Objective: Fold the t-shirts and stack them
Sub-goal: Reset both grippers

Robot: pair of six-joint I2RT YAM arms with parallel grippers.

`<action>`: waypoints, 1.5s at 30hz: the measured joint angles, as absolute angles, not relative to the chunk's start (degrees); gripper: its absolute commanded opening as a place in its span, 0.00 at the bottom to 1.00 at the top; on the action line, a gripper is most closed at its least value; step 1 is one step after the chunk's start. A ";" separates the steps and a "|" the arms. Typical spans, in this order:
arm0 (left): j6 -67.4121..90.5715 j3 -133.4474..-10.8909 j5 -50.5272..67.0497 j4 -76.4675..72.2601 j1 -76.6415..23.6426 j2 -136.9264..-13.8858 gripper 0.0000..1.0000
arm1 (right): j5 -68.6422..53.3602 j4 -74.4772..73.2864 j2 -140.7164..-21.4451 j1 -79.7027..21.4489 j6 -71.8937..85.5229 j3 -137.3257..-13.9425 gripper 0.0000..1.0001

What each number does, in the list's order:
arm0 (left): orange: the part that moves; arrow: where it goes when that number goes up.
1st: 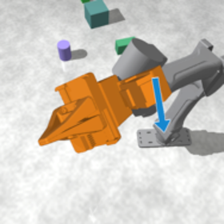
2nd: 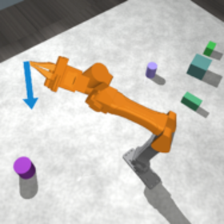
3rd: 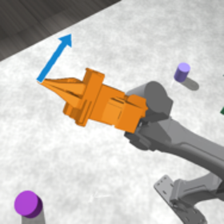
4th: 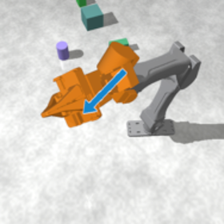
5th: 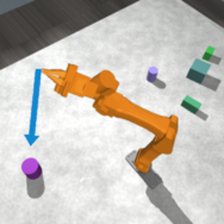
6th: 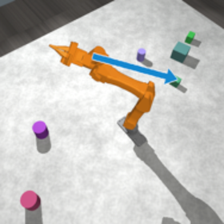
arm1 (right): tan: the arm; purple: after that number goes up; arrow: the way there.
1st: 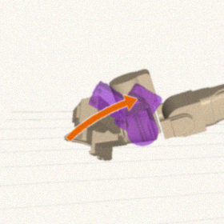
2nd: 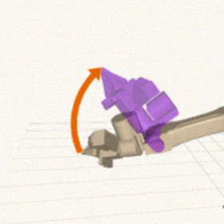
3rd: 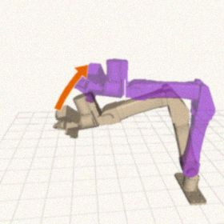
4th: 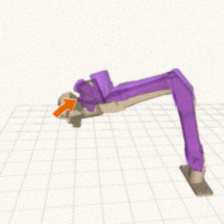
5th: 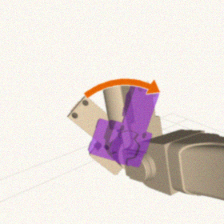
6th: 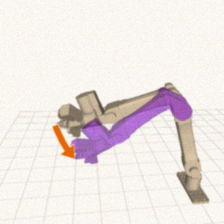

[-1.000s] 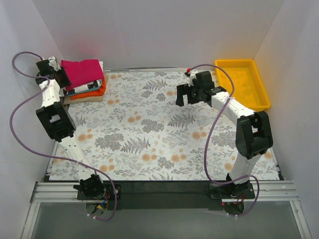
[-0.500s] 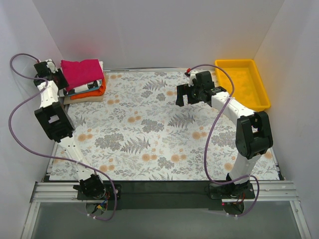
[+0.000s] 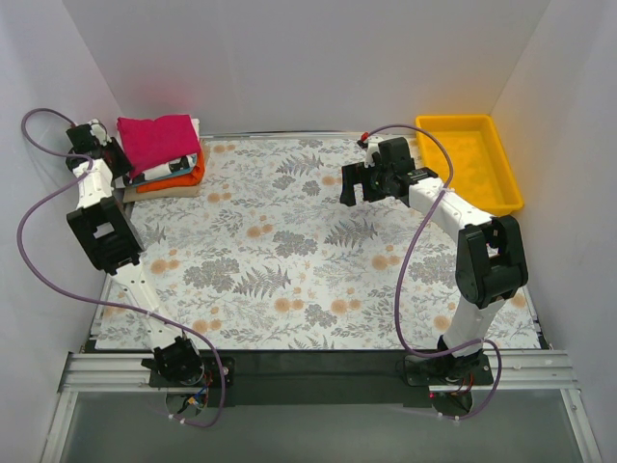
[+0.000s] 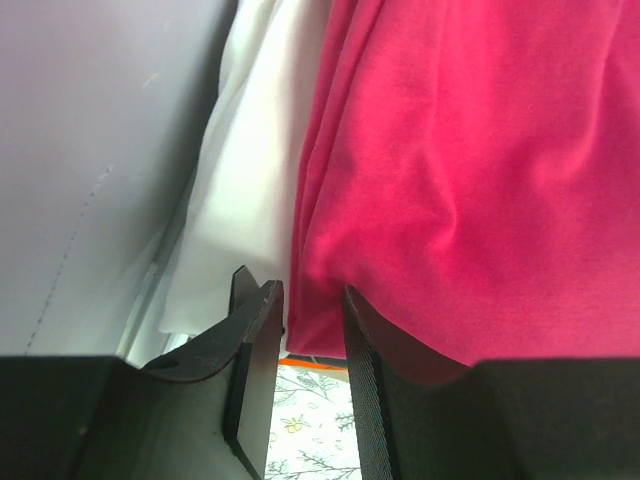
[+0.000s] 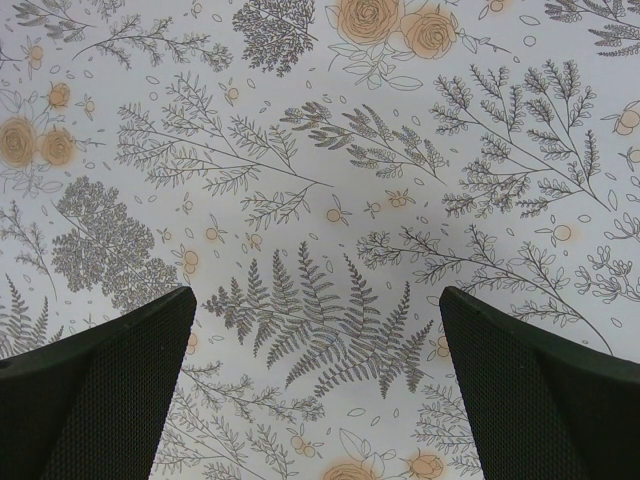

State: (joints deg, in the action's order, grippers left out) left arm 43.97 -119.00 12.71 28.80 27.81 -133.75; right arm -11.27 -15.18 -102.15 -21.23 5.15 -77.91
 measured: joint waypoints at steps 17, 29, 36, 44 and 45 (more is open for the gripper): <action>48.05 -119.59 14.98 26.83 28.16 -134.69 0.00 | -11.25 -15.18 -102.15 -21.23 5.15 -77.91 0.98; 41.34 -127.68 7.40 30.50 28.40 -134.74 0.00 | -11.46 -15.20 -102.15 -21.23 5.15 -77.91 0.98; 37.10 -129.91 4.34 31.73 28.67 -135.98 0.29 | -11.97 -15.20 -102.15 -21.23 5.17 -77.93 0.98; 35.88 -129.21 11.07 30.63 29.15 -135.44 0.44 | -12.16 -15.42 -102.15 -21.23 4.54 -77.93 0.98; 35.90 -127.63 12.40 30.06 29.08 -134.43 0.44 | -12.19 -15.51 -102.15 -21.23 4.34 -77.93 0.98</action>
State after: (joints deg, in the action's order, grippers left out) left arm 35.90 -127.63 12.40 30.06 29.08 -134.43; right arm -12.19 -15.51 -102.15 -21.23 4.34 -77.93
